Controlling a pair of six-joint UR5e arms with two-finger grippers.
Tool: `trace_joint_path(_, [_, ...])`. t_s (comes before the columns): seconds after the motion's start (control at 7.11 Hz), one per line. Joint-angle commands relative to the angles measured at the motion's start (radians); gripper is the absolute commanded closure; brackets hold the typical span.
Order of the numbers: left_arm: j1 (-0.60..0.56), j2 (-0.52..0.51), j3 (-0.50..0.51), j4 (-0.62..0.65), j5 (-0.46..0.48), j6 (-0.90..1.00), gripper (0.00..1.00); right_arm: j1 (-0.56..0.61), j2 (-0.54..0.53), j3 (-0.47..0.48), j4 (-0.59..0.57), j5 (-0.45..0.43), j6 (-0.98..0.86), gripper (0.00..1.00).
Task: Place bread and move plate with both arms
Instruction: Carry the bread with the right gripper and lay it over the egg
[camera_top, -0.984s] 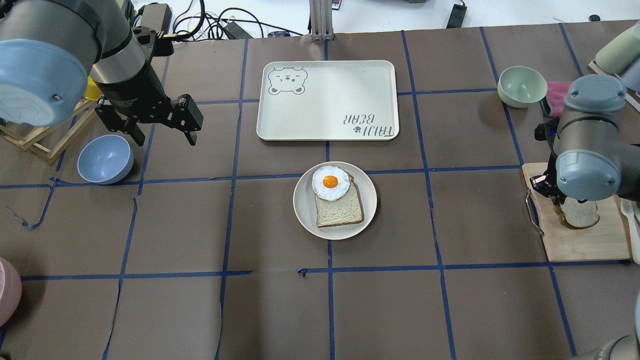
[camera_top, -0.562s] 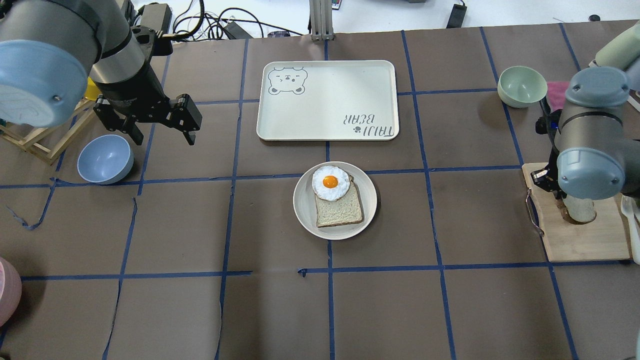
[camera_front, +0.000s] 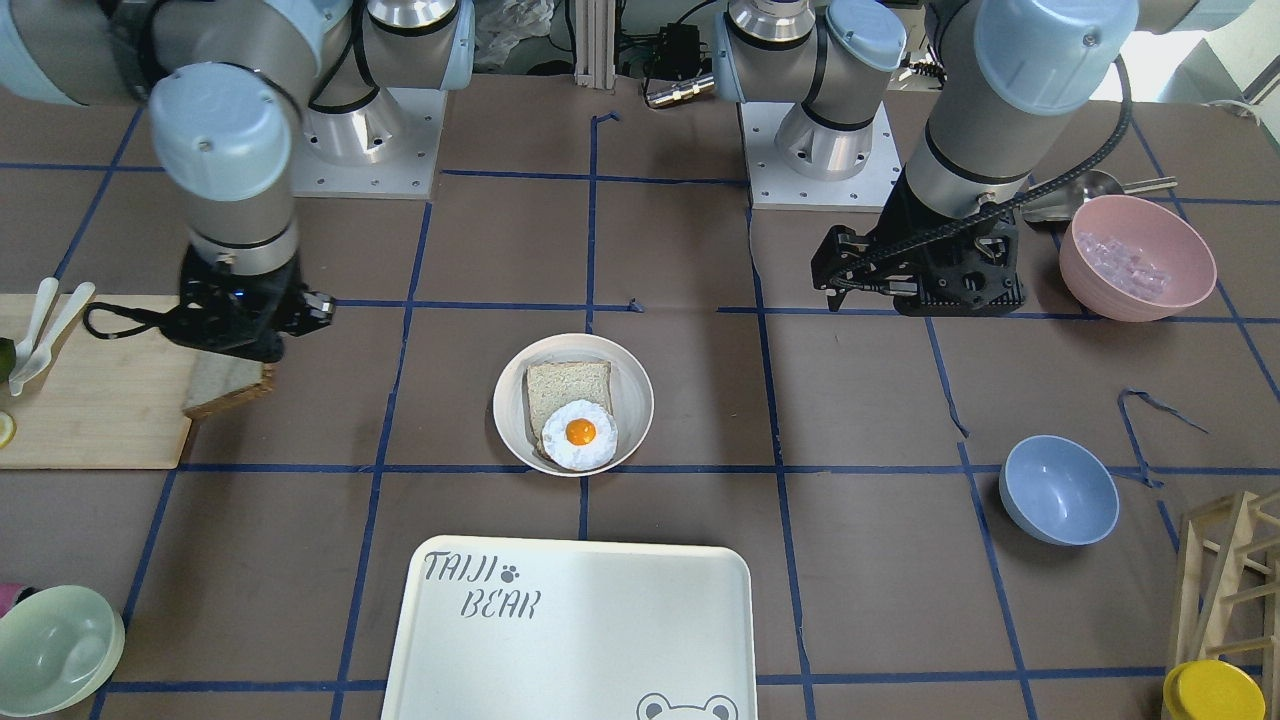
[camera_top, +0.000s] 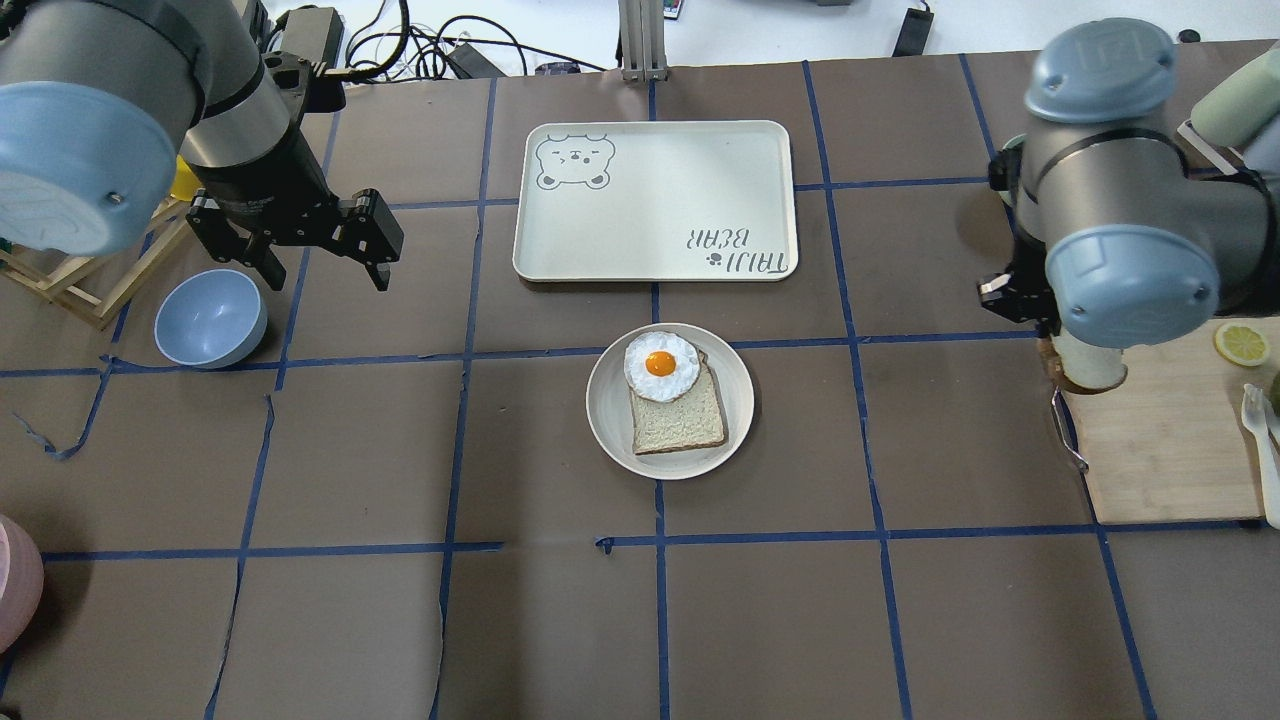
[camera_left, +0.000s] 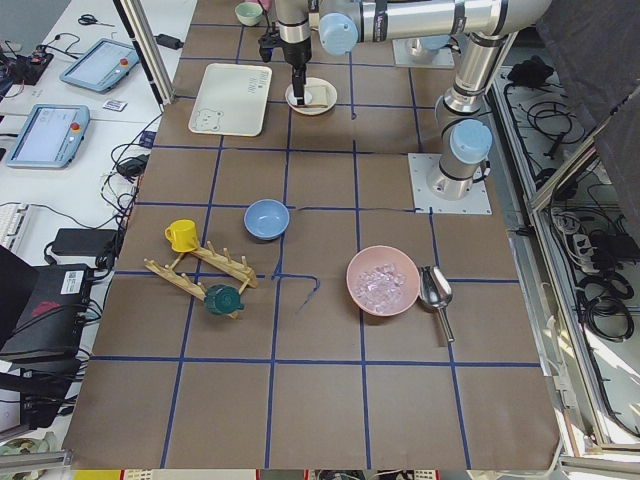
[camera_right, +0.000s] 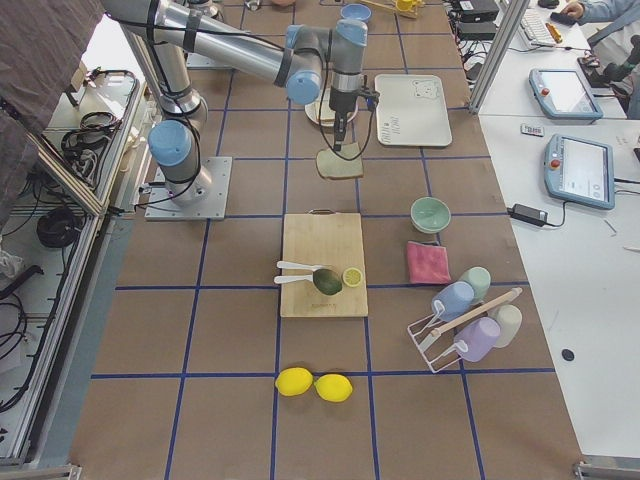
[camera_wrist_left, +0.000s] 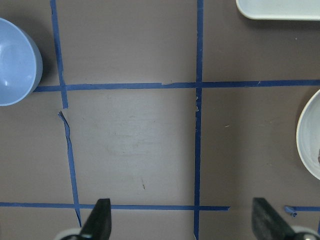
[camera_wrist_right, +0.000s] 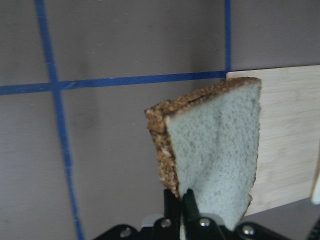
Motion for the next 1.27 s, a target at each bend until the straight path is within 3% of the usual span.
trace_joint_path(0.0, [0.000, 0.000, -0.003, 0.001, 0.001, 0.000, 0.00, 0.194, 0.075, -0.068, 0.040, 0.201, 0.209, 1.00])
trace_joint_path(0.42, [0.000, 0.000, -0.008, 0.001, 0.031, 0.000, 0.00, 0.412, 0.191, -0.112, -0.163, 0.178, 0.324, 1.00])
trace_joint_path(0.7, [-0.001, 0.002, -0.006, 0.001, 0.034, 0.000, 0.00, 0.434, 0.274, -0.125, -0.251, 0.144, 0.392, 1.00])
trace_joint_path(1.12, [0.000, -0.003, -0.008, 0.001, 0.033, 0.000, 0.00, 0.461, 0.305, -0.117, -0.270, 0.107, 0.391, 1.00])
